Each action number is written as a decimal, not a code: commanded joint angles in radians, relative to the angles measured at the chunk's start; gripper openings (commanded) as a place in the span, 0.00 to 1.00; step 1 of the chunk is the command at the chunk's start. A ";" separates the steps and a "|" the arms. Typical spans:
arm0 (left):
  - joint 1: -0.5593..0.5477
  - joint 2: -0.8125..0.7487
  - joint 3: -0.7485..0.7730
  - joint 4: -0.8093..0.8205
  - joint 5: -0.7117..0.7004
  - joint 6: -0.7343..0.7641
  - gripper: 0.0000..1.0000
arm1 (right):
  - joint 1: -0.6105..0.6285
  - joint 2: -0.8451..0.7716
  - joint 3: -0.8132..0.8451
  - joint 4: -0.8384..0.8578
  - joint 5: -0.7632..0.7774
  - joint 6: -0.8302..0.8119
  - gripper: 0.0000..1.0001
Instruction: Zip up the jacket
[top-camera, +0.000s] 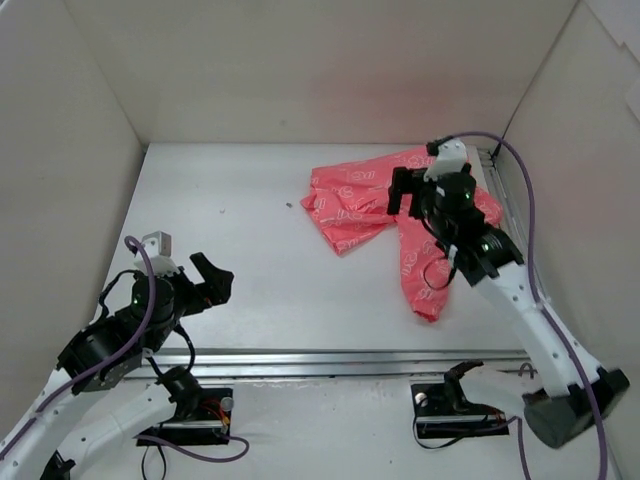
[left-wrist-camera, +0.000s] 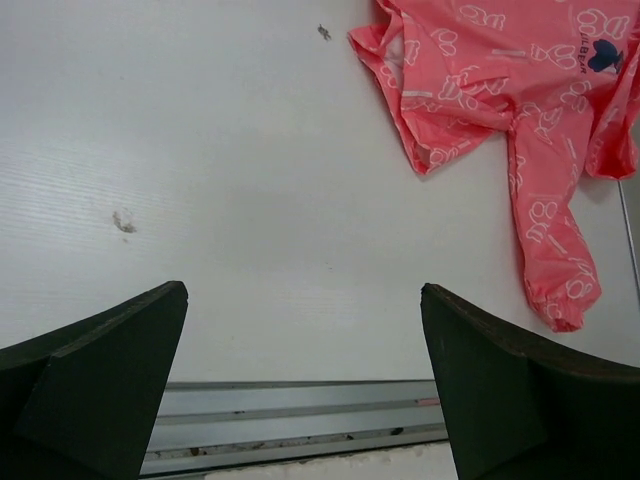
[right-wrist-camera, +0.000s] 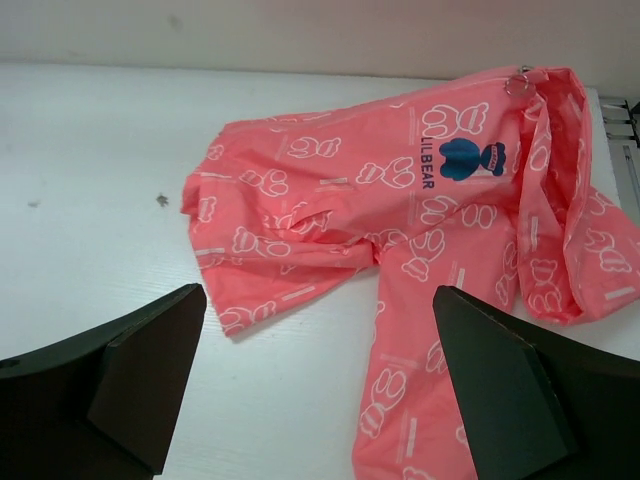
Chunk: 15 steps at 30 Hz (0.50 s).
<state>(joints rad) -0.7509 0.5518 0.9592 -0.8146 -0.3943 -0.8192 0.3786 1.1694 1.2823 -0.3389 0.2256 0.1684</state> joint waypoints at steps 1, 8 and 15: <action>0.002 0.033 0.078 0.006 -0.098 0.104 0.99 | 0.031 -0.177 -0.089 0.060 0.103 0.126 0.98; 0.002 -0.019 0.099 -0.015 -0.238 0.190 1.00 | 0.036 -0.529 -0.310 0.043 0.083 0.175 0.98; 0.002 -0.179 0.059 -0.109 -0.348 0.161 0.99 | 0.046 -0.703 -0.445 0.017 0.101 0.218 0.98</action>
<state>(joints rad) -0.7509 0.4000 1.0252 -0.8768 -0.6449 -0.6724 0.4152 0.4957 0.8650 -0.3634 0.2951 0.3447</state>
